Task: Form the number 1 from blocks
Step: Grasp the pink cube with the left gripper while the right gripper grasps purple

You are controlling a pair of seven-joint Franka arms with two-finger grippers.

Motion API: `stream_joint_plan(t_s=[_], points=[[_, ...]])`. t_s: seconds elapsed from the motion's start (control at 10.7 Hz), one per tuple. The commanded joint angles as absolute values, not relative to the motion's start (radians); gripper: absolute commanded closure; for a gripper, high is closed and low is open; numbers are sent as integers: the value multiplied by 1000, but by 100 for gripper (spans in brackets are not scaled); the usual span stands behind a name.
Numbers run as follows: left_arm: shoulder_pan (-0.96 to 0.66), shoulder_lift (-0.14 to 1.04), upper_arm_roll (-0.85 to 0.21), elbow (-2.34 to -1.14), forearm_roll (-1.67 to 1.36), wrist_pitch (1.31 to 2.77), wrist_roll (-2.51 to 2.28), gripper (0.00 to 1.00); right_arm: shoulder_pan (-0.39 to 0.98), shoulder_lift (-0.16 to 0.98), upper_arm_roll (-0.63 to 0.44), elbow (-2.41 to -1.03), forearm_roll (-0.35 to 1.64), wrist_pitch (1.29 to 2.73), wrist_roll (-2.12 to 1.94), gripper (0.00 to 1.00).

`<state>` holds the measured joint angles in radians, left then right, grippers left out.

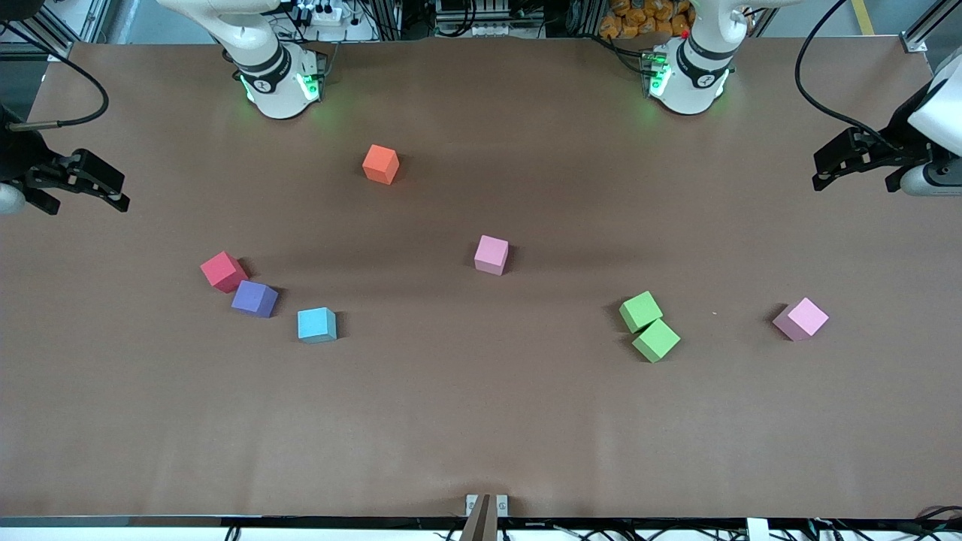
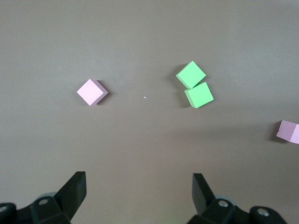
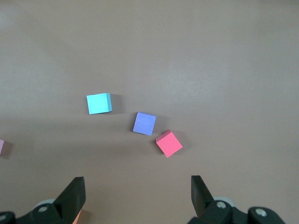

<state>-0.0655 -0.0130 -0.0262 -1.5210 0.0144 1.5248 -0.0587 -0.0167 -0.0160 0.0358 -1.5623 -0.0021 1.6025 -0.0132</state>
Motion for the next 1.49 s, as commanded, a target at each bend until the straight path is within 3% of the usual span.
stream_joint_plan(t_s=[0.0,0.19,0.37,0.65,1.02,1.21,1.4], points=[[-58,-26,-34,-1519,26,1496,-107,0,3,-18,31,-1555,-18,1566,3,0],[-63,-20,-51,-1520,19,1493,-179,0,15,-21,29,-1557,-18,1548,3,0],[-101,47,-148,-1528,8,1511,-277,0,15,-18,28,-1557,-18,1545,-6,0],[-246,191,-225,-1581,-2,1693,-610,0,3,29,23,-1618,-18,1558,-9,0],[-437,400,-227,-1603,-9,1893,-1180,0,-37,170,20,-1637,-18,1595,24,0],[-472,495,-216,-1585,-162,1931,-1346,0,-28,250,21,-1681,-17,1687,98,0],[-509,549,-215,-1582,-164,1988,-1399,0,1,284,21,-1841,-17,1927,170,0]])
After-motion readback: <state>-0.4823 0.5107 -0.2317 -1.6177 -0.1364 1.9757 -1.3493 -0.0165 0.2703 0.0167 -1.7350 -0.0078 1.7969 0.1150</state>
